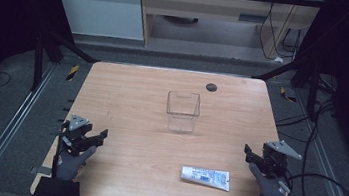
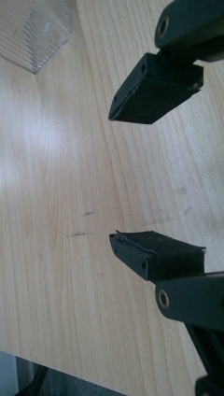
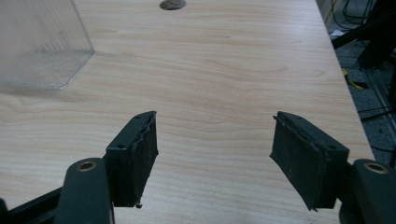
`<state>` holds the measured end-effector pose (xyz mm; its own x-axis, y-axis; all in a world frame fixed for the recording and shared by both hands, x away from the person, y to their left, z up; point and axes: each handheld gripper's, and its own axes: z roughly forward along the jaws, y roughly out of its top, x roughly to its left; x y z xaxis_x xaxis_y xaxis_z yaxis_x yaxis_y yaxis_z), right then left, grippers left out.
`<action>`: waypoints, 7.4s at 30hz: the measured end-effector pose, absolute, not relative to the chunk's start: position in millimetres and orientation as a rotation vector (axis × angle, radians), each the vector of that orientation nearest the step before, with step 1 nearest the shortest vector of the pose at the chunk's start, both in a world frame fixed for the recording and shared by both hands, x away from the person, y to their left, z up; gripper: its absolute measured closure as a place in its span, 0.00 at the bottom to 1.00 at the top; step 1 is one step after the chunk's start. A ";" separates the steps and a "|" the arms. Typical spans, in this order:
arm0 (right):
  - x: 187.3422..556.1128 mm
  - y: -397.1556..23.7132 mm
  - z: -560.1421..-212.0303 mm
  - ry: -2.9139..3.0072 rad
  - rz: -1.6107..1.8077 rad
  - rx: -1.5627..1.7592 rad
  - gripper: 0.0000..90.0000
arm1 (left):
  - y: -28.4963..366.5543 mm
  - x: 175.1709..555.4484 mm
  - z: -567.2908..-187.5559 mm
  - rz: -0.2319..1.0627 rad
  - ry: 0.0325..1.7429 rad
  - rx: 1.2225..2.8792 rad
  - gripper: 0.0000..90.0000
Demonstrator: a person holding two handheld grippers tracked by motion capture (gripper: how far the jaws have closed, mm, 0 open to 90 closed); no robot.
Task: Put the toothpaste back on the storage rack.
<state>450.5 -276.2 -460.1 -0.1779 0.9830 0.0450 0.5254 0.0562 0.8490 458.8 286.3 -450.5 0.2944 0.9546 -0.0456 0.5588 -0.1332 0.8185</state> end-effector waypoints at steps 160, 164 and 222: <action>469.6 -188.2 -472.7 2.280 0.835 1.325 1.00 | 265.4 465.8 -461.5 0.716 1.295 1.940 0.37; 468.5 -194.8 -471.2 2.278 0.825 1.345 1.00 | 265.5 465.6 -461.3 0.715 1.296 1.936 0.37; 414.6 -224.8 -469.2 2.395 0.779 1.351 0.99 | 267.5 465.7 -462.4 0.719 1.303 1.943 0.36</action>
